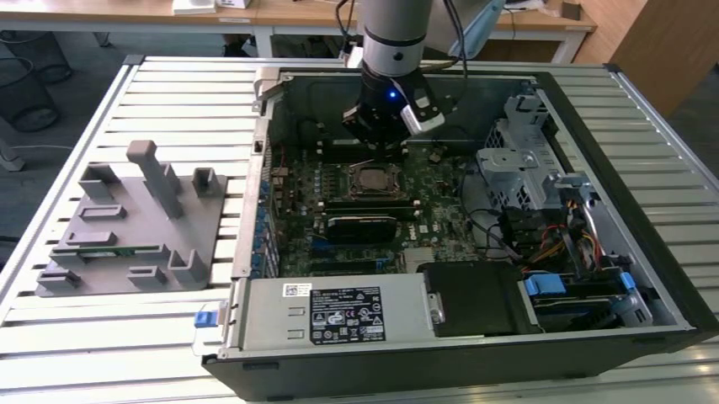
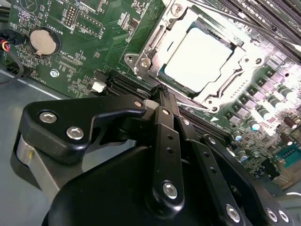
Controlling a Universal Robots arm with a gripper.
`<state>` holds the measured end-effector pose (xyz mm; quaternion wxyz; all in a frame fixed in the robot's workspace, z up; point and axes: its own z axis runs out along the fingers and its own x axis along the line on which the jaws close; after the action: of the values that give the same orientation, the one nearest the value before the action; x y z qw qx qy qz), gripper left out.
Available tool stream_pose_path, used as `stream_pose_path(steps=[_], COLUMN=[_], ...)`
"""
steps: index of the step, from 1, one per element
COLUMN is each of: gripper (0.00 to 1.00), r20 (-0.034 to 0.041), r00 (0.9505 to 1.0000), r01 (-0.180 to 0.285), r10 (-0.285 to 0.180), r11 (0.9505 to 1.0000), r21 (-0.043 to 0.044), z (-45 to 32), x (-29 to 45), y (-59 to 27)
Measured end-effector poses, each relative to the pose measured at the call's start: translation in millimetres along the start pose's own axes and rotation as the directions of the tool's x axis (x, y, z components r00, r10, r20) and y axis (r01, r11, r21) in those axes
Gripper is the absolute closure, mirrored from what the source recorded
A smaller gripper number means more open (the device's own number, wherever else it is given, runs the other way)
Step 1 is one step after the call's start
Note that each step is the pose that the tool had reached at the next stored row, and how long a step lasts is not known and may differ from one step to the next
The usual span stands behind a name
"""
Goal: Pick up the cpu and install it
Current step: 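Install the first cpu locking lever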
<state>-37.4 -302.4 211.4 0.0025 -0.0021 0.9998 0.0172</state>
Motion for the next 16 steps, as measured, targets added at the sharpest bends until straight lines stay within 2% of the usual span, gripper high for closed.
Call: stream_pose_path(steps=[16], gripper=[0.89], r20=[-0.0004], r00=[1.0000], r01=[0.001], r10=[-0.001], r11=[1.0000], r21=[0.0001], z=[13.3], x=[-4.4], y=[0.2])
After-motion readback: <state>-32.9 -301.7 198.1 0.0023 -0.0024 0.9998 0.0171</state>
